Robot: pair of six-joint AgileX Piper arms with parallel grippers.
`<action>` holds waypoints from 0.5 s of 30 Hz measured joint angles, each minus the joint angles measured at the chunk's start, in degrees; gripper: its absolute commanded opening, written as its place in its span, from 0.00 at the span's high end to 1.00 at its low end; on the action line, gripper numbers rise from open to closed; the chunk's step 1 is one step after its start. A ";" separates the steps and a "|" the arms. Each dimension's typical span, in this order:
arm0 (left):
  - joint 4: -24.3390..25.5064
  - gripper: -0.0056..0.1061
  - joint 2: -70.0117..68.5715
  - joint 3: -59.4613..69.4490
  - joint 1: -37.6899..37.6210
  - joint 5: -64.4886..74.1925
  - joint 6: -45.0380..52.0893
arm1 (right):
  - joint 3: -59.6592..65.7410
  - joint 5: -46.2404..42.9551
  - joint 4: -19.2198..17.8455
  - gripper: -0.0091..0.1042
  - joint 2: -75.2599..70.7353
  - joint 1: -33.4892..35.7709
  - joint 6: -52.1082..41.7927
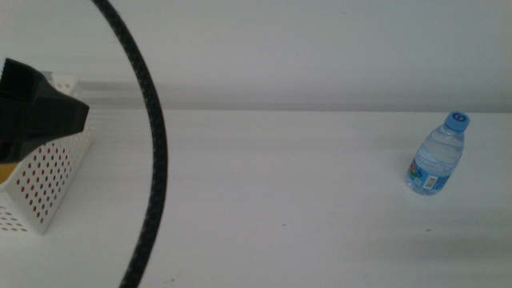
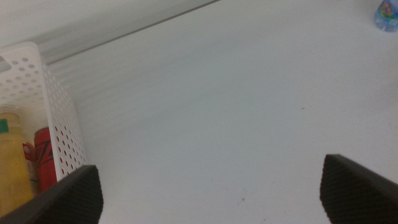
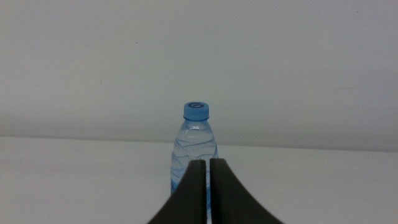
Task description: Use arms to grab the bottles and put them into the dustbin to the left of the table.
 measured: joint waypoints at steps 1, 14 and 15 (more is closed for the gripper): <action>0.00 0.11 0.00 0.00 0.00 0.00 0.00 | 0.00 -0.34 0.00 0.93 0.00 0.00 0.00; 0.00 0.11 0.00 0.00 0.00 0.00 0.00 | -2.14 -2.05 0.00 0.93 6.20 0.00 2.40; 0.00 0.11 0.00 0.00 0.00 0.00 0.00 | -2.85 -1.92 0.00 0.93 7.70 0.00 2.54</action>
